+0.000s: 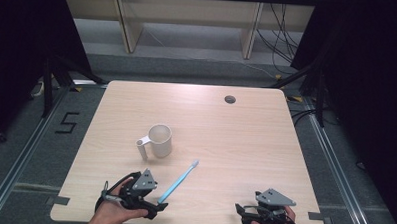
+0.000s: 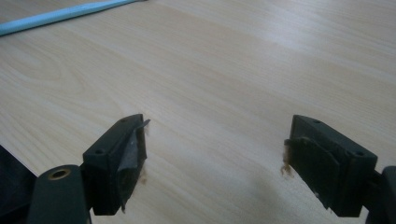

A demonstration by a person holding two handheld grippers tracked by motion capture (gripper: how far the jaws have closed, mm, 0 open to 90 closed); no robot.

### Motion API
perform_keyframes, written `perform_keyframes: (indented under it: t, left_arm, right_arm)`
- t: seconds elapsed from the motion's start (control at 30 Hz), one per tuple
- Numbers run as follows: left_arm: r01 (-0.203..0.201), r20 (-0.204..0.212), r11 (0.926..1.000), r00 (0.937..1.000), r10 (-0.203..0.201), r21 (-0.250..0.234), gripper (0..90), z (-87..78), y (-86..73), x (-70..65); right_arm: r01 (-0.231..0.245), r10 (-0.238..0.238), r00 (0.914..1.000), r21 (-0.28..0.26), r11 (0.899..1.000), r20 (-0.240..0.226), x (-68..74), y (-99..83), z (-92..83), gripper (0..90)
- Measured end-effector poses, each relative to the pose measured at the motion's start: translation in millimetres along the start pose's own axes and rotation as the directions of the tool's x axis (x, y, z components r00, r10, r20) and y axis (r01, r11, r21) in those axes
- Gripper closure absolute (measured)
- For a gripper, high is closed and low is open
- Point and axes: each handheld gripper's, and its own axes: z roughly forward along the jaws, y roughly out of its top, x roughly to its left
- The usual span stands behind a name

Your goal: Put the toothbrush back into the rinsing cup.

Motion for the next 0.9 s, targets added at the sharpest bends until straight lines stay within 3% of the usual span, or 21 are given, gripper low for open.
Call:
perform_keyframes:
  t: [0.17,0.27,0.3,0.4,0.53,0.57,0.63,0.8,0.9]
  left_arm:
    - [-0.004,0.002,0.999,1.0,0.004,0.044,30.2,7.0,11.1,4.6]
    - [0.001,-0.001,0.9959,1.0,-0.001,0.091,31.7,14.1,15.0,8.9]
    - [-0.015,0.0,0.9936,0.9999,0.015,0.112,33.0,18.4,16.9,11.2]
    - [-0.002,0.0,0.9905,1.0,0.002,0.137,34.3,22.5,22.6,14.2]
    - [0.001,-0.007,0.9886,1.0,0.0,0.15,34.8,26.6,29.5,16.0]
    - [0.008,-0.012,0.9882,0.9999,-0.006,0.153,35.9,29.2,33.6,17.5]
    - [0.024,-0.006,0.9854,0.9997,-0.023,0.169,37.8,32.1,38.0,18.6]
    - [0.055,0.002,0.9791,0.9984,-0.056,0.196,41.4,38.9,45.5,18.0]
    - [0.041,0.008,0.9767,0.999,-0.044,0.211,43.2,41.8,51.2,19.3]
  right_arm:
    - [-0.01,0.01,0.9999,0.009,1.0,-0.003,0.7,-0.4,0.1,20.6]
    - [0.02,-0.02,0.9998,0.004,1.0,0.003,-1.0,-0.8,0.7,20.6]
    - [0.002,-0.002,1.0,0.009,1.0,-0.004,1.1,-0.4,0.4,20.7]
    - [-0.001,0.001,0.9997,0.012,1.0,-0.026,2.0,-0.5,1.2,20.7]
    - [0.002,-0.002,0.9995,0.009,1.0,-0.031,1.9,-0.5,2.0,20.7]
    - [-0.028,0.028,0.9995,0.019,0.999,-0.015,4.7,-0.8,0.6,20.7]
    - [0.01,-0.01,0.9997,0.007,1.0,-0.022,2.2,-0.4,1.8,20.7]
    - [0.01,-0.01,0.9998,0.015,1.0,-0.018,2.5,-0.5,1.1,20.7]
    - [0.004,-0.003,0.9998,0.016,1.0,-0.019,2.9,-0.4,1.0,20.7]
